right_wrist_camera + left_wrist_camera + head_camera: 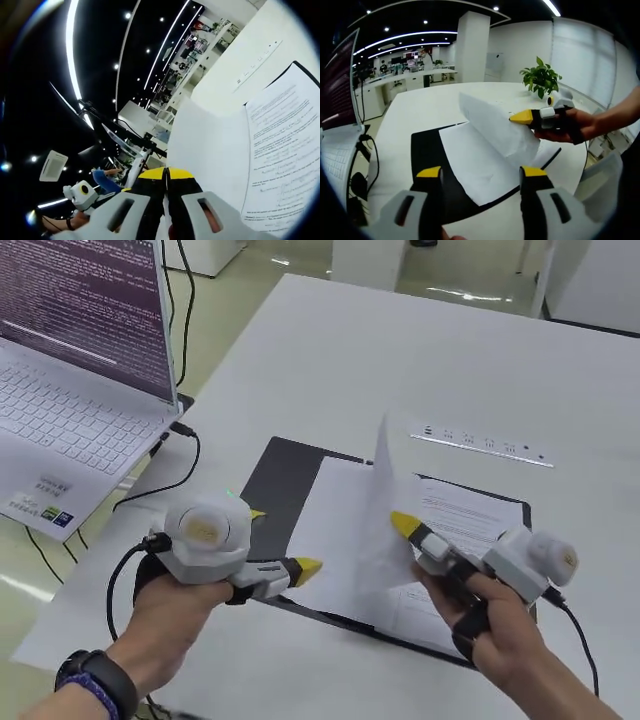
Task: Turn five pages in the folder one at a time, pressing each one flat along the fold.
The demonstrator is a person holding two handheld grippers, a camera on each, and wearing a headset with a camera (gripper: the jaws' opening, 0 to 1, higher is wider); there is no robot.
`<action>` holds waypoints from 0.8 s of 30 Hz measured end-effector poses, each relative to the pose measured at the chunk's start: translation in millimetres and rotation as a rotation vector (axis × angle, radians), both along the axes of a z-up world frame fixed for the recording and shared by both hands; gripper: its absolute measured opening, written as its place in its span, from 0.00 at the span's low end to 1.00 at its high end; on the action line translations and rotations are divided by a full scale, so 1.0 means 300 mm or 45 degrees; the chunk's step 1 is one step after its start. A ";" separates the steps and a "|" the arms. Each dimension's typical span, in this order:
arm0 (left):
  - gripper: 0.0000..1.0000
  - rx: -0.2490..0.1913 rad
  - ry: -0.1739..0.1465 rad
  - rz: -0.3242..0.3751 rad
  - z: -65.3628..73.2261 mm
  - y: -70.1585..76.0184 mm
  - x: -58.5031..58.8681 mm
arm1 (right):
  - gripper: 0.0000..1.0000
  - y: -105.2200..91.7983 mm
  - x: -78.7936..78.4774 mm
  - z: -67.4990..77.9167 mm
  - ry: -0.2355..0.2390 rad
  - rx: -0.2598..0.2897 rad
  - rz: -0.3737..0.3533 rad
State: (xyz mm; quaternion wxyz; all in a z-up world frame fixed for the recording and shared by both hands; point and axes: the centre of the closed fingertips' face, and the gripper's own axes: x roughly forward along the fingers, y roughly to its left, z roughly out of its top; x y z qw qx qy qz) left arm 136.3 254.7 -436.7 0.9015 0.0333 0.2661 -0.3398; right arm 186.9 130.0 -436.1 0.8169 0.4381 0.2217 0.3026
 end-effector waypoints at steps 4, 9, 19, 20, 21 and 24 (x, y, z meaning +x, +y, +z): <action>0.61 -0.001 0.002 0.011 -0.001 0.022 -0.002 | 0.00 0.034 0.007 -0.021 0.026 -0.001 0.019; 0.61 -0.015 0.012 0.033 -0.007 0.048 0.006 | 0.00 0.073 0.012 -0.047 0.059 -0.019 0.040; 0.60 -0.033 0.027 0.056 -0.027 0.075 -0.006 | 0.00 0.117 0.030 -0.100 0.123 -0.031 0.026; 0.60 -0.036 0.029 0.058 -0.030 0.077 -0.010 | 0.00 0.126 0.032 -0.106 0.128 -0.036 0.029; 0.60 -0.037 0.031 0.059 -0.033 0.078 -0.013 | 0.00 0.132 0.034 -0.110 0.130 -0.038 0.030; 0.60 -0.041 0.043 0.063 -0.047 0.084 -0.019 | 0.00 0.163 0.037 -0.125 0.143 -0.043 0.036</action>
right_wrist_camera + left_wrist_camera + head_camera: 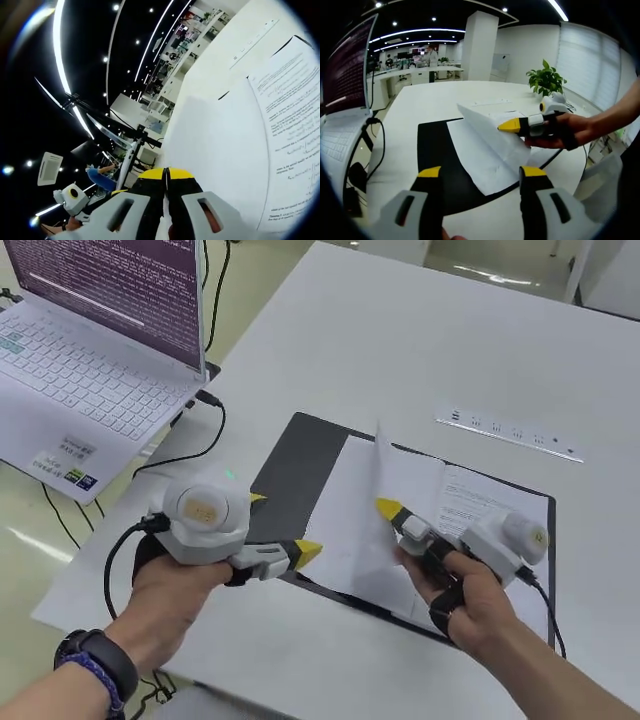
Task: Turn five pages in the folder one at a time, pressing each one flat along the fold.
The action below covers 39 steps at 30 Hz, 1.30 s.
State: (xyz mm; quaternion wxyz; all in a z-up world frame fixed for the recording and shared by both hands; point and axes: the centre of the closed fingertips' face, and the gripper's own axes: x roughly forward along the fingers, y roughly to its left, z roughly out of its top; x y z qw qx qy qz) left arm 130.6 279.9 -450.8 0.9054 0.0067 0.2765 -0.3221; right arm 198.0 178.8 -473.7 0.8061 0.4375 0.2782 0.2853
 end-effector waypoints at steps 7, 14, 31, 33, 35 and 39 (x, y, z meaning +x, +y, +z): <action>0.60 -0.004 0.010 0.011 -0.012 0.016 0.003 | 0.00 0.065 0.004 -0.046 0.030 0.006 0.017; 0.60 0.001 0.020 0.018 -0.022 0.032 0.009 | 0.00 0.131 0.015 -0.092 0.079 0.016 0.024; 0.59 0.029 0.074 0.022 -0.062 0.053 -0.004 | 0.08 0.190 0.018 -0.200 0.154 -0.064 0.046; 0.58 0.030 0.077 0.023 -0.065 0.052 -0.003 | 0.12 0.191 0.019 -0.194 0.146 -0.052 0.049; 0.57 0.027 0.078 0.026 -0.065 0.051 0.001 | 0.17 0.191 0.019 -0.176 0.135 -0.021 0.055; 0.55 0.017 0.071 0.032 -0.061 0.043 0.016 | 0.22 0.174 0.023 -0.141 0.089 -0.016 0.051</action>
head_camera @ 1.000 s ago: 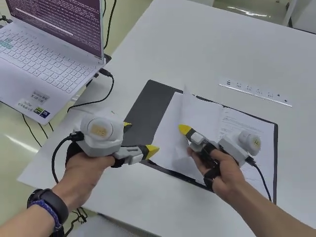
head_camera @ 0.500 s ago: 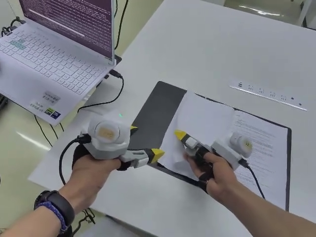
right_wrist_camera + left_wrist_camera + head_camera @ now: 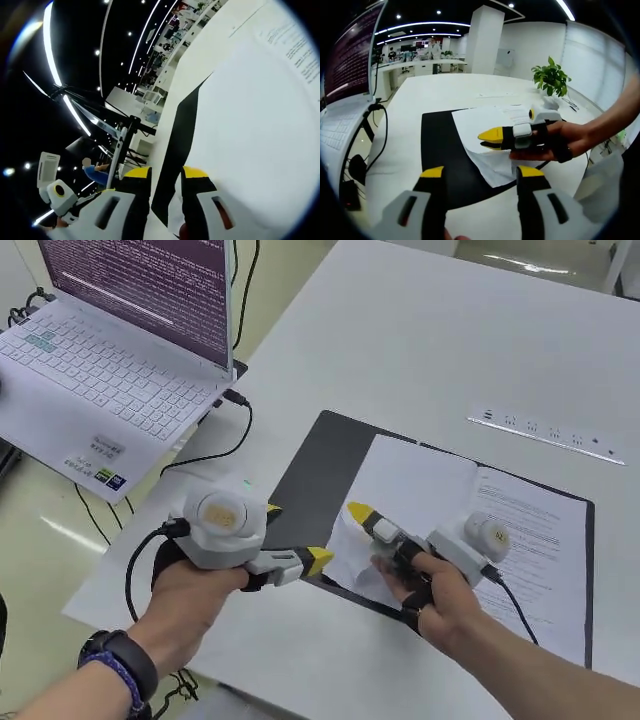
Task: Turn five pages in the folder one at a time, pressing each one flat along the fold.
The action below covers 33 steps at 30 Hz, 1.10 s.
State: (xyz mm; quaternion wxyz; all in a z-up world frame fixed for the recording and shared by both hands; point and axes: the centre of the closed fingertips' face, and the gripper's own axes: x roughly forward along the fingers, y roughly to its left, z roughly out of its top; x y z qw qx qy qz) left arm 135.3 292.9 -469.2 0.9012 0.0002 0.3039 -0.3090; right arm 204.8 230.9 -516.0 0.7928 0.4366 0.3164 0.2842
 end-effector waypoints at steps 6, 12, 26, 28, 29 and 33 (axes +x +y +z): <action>0.48 -0.031 -0.011 -0.013 0.009 -0.029 0.038 | 0.24 -0.045 0.000 0.049 -0.062 0.016 -0.002; 0.31 -0.063 -0.015 -0.055 0.007 -0.073 0.067 | 0.24 -0.109 -0.010 0.076 -0.103 -0.016 -0.003; 0.09 -0.014 0.059 -0.166 -0.097 -0.178 0.067 | 0.22 -0.267 -0.078 0.104 -0.169 -0.114 -0.023; 0.06 -0.010 0.065 -0.160 -0.106 -0.182 0.064 | 0.21 -0.297 -0.091 0.103 -0.171 -0.116 -0.036; 0.05 -0.012 0.071 -0.160 -0.114 -0.185 0.062 | 0.21 -0.316 -0.099 0.100 -0.169 -0.126 -0.043; 0.02 0.032 0.109 -0.189 -0.159 -0.196 0.043 | 0.21 -0.367 -0.121 0.091 -0.160 -0.144 -0.066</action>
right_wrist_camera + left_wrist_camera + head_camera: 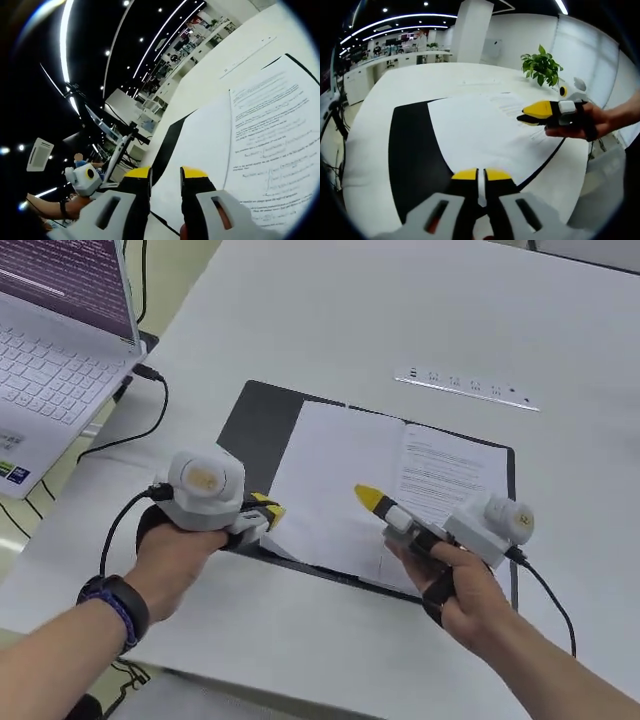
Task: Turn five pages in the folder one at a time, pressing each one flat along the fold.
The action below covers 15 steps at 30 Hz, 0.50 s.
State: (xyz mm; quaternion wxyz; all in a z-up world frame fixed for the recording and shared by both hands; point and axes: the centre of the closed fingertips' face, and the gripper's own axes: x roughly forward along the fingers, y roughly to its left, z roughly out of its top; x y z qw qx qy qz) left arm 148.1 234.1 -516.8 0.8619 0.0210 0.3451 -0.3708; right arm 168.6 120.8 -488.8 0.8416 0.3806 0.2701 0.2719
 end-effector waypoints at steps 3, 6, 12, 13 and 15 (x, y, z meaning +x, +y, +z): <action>0.00 0.022 0.007 -0.010 -0.021 -0.005 -0.009 | 0.20 -0.039 -0.010 -0.007 0.006 -0.009 -0.023; 0.00 0.027 0.017 -0.014 -0.032 -0.007 -0.011 | 0.20 -0.059 -0.017 -0.010 0.009 -0.015 -0.031; 0.00 0.093 0.026 -0.037 -0.074 0.001 -0.016 | 0.18 -0.090 -0.006 -0.022 0.009 -0.025 -0.045; 0.00 0.111 0.037 -0.048 -0.092 0.006 -0.021 | 0.17 -0.092 -0.002 -0.024 0.008 -0.026 -0.046; 0.00 0.143 0.041 -0.063 -0.108 0.013 -0.028 | 0.16 -0.093 0.009 -0.021 0.004 -0.027 -0.048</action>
